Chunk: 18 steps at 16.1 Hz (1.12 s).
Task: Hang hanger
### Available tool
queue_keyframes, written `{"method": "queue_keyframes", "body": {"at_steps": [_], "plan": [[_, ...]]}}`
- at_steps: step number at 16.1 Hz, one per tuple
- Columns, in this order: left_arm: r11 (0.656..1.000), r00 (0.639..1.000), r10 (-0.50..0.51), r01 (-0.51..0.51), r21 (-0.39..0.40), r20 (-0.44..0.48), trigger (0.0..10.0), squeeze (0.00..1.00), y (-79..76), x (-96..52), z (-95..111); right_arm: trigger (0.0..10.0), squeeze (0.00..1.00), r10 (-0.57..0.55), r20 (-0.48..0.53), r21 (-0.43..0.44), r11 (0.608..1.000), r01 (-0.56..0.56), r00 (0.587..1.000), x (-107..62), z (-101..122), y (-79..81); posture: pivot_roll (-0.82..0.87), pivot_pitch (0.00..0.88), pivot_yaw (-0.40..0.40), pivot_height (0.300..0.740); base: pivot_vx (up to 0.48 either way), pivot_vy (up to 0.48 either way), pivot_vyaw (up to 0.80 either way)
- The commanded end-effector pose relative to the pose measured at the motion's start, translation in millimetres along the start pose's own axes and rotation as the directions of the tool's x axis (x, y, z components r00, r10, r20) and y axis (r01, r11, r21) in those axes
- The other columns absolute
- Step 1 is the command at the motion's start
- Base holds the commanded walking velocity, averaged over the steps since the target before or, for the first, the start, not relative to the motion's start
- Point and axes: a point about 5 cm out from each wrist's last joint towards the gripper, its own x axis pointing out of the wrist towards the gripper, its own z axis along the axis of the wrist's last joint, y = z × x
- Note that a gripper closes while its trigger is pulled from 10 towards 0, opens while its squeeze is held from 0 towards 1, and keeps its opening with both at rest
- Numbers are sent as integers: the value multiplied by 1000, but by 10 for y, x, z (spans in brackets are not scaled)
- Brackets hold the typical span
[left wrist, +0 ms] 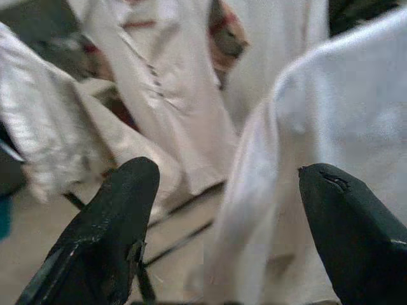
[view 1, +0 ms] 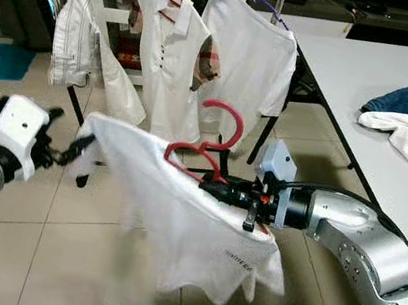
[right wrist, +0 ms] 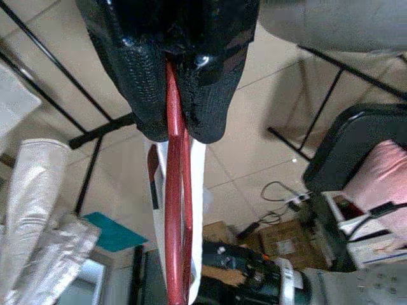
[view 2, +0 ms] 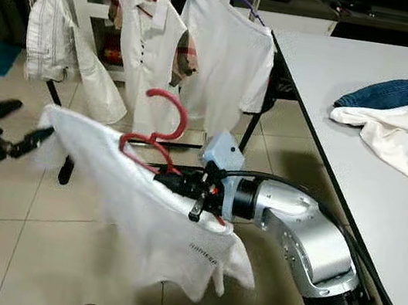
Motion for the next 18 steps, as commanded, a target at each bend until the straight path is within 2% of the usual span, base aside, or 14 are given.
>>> {"method": "queue_keyframes", "body": {"at_steps": [1,2,4,5,6,8,13,18], "plan": [[998,998,-56,56,-1,-26,10000,0,-33,-17,-50,10000,0,43,27,-42,998,-42,999,0,97,30,-25,126,10,740,0,0,0],[994,992,-112,112,4,-61,10000,0,-35,-59,-130,10000,0,84,25,-54,995,-82,996,-13,115,42,-24,127,10,740,0,0,0],[988,986,-155,156,1,-54,10000,0,10,-104,-158,10000,0,140,29,-67,988,-138,990,-33,145,58,-23,129,8,740,0,0,0],[981,980,-193,193,-5,-38,4706,0,12,-133,-142,10000,0,155,29,-69,986,-152,988,-38,148,58,-23,130,10,740,0,0,0],[979,978,-204,204,-4,-34,0,0,15,-143,-135,10000,0,159,27,-71,985,-157,987,-40,147,56,-23,130,10,740,0,0,0],[967,967,-253,253,-22,8,0,0,26,-205,-93,10000,0,177,15,-72,982,-175,984,-44,118,41,-17,131,12,740,0,0,0],[944,946,-324,324,-65,10,0,0,27,-288,-90,10000,0,193,16,-68,979,-192,981,-59,98,52,-16,132,14,740,0,0,0],[949,951,-308,308,-70,3,0,0,67,-314,-112,10000,0,194,16,-66,979,-193,981,-67,83,54,-15,132,14,740,0,0,0]]}}
